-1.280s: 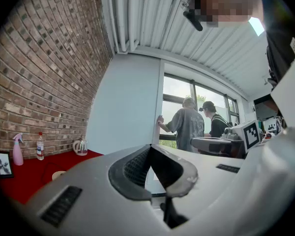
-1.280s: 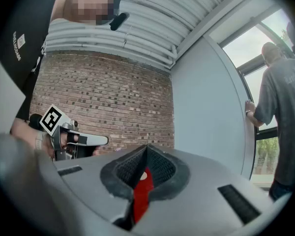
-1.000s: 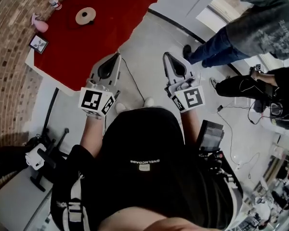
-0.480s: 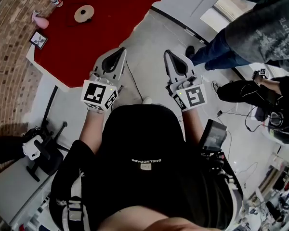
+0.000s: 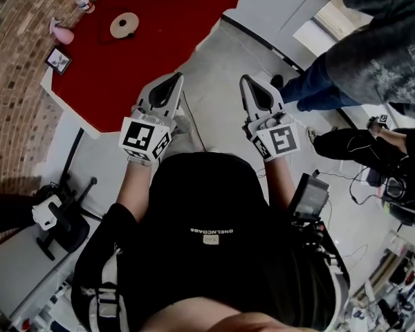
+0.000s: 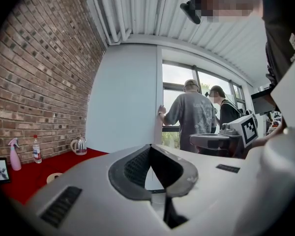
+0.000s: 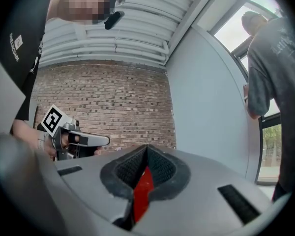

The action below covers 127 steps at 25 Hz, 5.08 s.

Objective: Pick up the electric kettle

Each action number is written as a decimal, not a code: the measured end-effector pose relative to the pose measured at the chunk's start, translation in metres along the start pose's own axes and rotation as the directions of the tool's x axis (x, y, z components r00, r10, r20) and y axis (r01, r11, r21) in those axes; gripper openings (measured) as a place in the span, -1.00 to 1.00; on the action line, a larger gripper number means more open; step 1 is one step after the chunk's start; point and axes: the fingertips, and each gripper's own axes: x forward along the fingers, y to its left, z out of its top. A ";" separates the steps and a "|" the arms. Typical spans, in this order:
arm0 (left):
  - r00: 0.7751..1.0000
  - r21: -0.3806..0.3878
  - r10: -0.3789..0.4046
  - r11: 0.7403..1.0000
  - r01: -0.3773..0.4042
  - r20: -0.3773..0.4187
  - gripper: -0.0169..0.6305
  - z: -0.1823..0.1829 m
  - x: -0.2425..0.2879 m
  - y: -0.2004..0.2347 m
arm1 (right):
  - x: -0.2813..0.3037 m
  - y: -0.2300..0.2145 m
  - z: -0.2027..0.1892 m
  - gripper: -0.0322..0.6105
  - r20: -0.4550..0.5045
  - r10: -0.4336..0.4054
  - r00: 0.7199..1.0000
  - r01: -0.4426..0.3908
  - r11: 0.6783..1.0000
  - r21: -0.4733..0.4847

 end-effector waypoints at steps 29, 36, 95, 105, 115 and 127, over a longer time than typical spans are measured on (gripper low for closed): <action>0.998 -0.134 0.068 0.988 -0.069 -0.017 -0.93 -0.010 0.072 0.289 | 0.275 -0.049 -0.018 -0.88 -0.068 -0.098 0.993 0.101 0.994 0.035; 0.994 -0.136 0.105 0.985 -0.107 -0.021 -0.93 -0.018 0.061 0.321 | 0.311 -0.054 -0.022 -0.88 -0.082 -0.083 0.993 0.085 0.996 0.022; 0.490 -0.159 0.771 0.468 -0.869 -0.406 -0.93 -0.072 0.089 0.510 | 0.851 -0.138 -0.239 0.07 -0.325 0.442 0.836 -0.301 0.864 0.402; 0.388 -0.161 0.822 0.353 -0.922 -0.417 -0.93 -0.080 0.080 0.499 | 0.894 -0.125 -0.283 0.08 -0.364 0.444 0.819 -0.306 0.874 0.378; 0.318 -0.167 0.832 0.271 -0.948 -0.454 -0.93 -0.096 0.074 0.498 | 0.943 -0.138 -0.310 0.10 -0.382 0.356 0.853 -0.225 0.910 0.347; 0.292 -0.183 0.829 0.231 -0.955 -0.477 -0.93 -0.102 0.073 0.501 | 0.973 -0.138 -0.324 0.04 -0.397 0.280 0.874 -0.174 0.943 0.283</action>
